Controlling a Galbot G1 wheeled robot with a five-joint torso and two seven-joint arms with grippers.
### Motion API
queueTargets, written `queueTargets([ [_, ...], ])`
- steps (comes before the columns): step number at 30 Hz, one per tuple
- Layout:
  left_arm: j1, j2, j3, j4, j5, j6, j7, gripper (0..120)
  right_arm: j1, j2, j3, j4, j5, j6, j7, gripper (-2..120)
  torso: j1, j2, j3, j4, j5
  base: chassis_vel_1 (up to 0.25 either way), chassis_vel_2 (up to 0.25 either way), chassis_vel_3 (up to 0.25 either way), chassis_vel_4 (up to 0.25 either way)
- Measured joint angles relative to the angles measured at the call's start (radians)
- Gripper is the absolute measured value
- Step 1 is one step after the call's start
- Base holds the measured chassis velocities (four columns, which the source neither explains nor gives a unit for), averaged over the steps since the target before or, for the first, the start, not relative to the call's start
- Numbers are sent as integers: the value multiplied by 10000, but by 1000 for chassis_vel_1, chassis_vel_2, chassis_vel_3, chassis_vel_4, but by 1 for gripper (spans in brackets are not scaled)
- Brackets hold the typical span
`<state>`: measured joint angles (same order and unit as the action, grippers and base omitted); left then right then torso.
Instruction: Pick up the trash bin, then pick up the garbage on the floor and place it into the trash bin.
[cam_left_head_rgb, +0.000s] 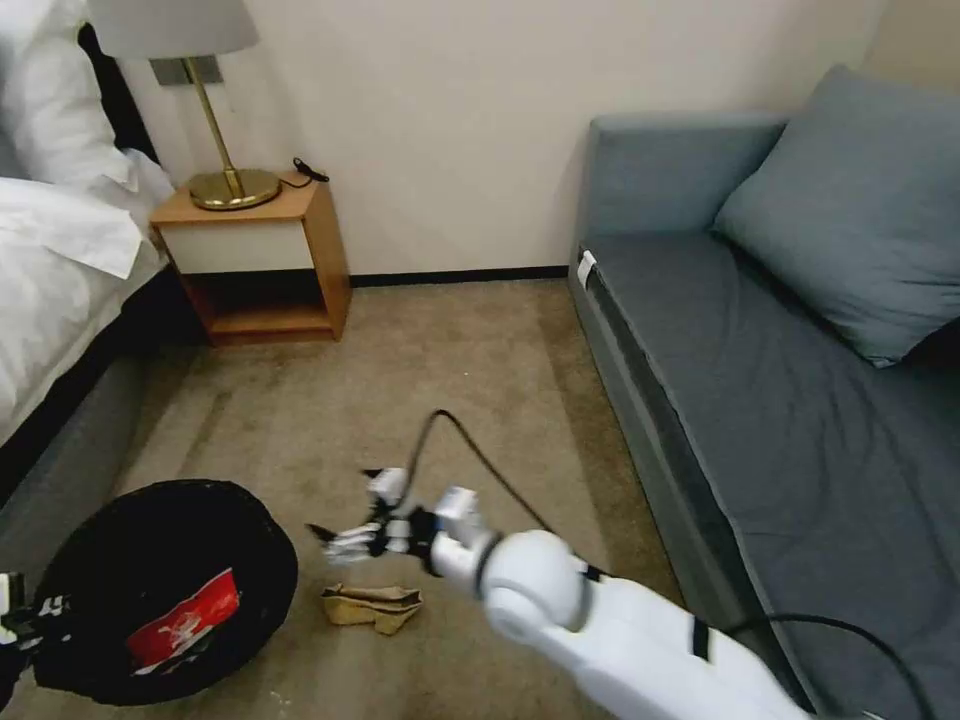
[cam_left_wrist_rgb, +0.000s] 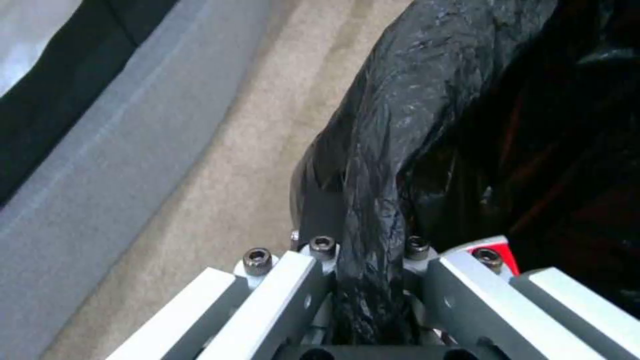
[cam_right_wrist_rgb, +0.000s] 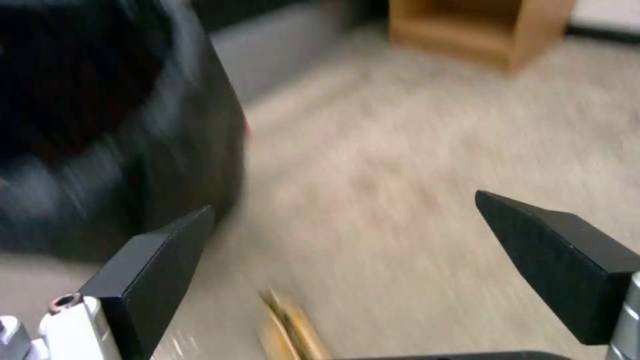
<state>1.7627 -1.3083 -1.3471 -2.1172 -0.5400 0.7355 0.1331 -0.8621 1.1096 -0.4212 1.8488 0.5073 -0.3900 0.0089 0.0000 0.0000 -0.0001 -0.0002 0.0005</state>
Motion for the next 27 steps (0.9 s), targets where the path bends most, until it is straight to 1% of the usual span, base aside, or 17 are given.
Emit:
queueTargets([
  [2,-99,45,0,118,3,0,-9,3,-21,-173,-207,-725,-572,-24,-267,100,0,0,1,1,-4,0,0,0,0],
  [3,-99,45,0,118,3,0,-9,3,-21,-173,-207,-725,-572,-24,-267,100,0,0,1,1,-4,0,0,0,0],
  [5,-123,57,0,134,5,0,-14,3,95,-119,-605,-1443,-1071,7,-505,100,0,0,1,0,-3,0,0,0,0],
  [6,-122,69,1,133,5,0,-15,3,285,47,-995,-2090,-1349,112,-661,100,1,0,1,1,-4,0,0,0,0],
  [7,-122,69,1,133,5,0,-15,3,285,47,-995,-2090,-1349,112,-661,100,1,0,1,1,-4,0,0,0,0],
  [11,-206,128,-41,91,-10,0,-15,3,1074,800,-2096,-3649,-1637,289,-963,100,1,0,2,3,-5,0,0,0,0],
  [12,-206,128,-41,91,-10,0,-15,3,1074,800,-2096,-3649,-1637,289,-963,100,1,0,2,3,-5,0,0,0,0],
  [16,-296,134,-109,90,-78,0,-14,3,1732,1544,-3007,-4896,-1741,362,-1165,100,1,0,2,3,-4,0,0,0,0],
  [17,-296,134,-109,90,-78,0,-14,3,1732,1544,-3007,-4896,-1741,362,-1165,100,1,0,2,3,-4,0,0,0,0],
  [20,-317,117,-151,160,-129,0,-14,3,1957,2165,-3291,-5868,-1967,495,-1303,100,0,0,2,4,-6,0,0,0,0],
  [21,-317,117,-151,160,-129,0,-14,3,1957,2165,-3291,-5868,-1967,495,-1303,100,0,0,2,4,-6,0,0,0,0],
  [24,-350,95,-148,169,-149,0,-8,3,2119,2634,-3338,-6657,-2055,639,-1464,100,0,0,1,4,-5,0,0,0,0],
  [25,-350,95,-148,169,-149,0,-8,3,2119,2634,-3338,-6657,-2055,639,-1464,100,0,0,1,4,-5,0,0,0,0],
  [27,-393,80,-118,168,-150,0,-8,3,2225,2865,-3427,-7198,-2077,683,-1635,100,0,0,1,2,-7,0,0,0,0],
])
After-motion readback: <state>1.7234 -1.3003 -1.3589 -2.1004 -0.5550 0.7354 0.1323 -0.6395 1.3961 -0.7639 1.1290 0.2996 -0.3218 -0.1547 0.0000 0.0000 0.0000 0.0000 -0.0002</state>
